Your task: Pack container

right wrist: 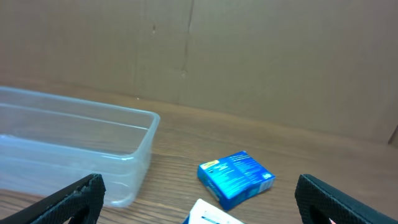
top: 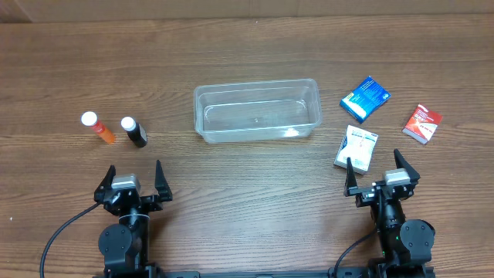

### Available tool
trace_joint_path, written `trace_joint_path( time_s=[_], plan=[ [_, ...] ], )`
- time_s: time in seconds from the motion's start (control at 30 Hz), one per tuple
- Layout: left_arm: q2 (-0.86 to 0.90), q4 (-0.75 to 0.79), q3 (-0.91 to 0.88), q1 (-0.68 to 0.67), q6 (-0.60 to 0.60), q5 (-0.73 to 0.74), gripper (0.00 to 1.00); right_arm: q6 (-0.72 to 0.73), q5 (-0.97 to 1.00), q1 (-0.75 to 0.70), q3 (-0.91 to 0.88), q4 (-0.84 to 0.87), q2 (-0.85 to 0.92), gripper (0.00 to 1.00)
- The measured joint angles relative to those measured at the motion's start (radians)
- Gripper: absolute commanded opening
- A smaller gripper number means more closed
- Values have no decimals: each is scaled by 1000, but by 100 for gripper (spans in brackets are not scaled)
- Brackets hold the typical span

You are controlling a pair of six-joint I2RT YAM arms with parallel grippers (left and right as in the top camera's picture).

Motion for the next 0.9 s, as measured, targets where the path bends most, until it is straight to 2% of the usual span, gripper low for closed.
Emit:
trace_joint_path(
  time_s=[0.3, 0.5, 0.63, 0.8, 0.9],
  plan=[
    [12, -83, 60, 0, -61, -2, 100, 252, 50, 0, 7, -3, 0, 100],
    [158, -164, 231, 0, -71, -9, 100, 320, 63, 0, 108, -54, 79, 100],
    [395, -246, 383, 0, -77, -9, 100, 336, 63, 0, 235, -102, 243, 100],
    [757, -438, 673, 0, -107, -8, 100, 344, 43, 0, 476, -296, 554, 100],
    [933, -676, 880, 0, -112, -8, 100, 347, 22, 0, 636, -447, 722, 100]
  ],
)
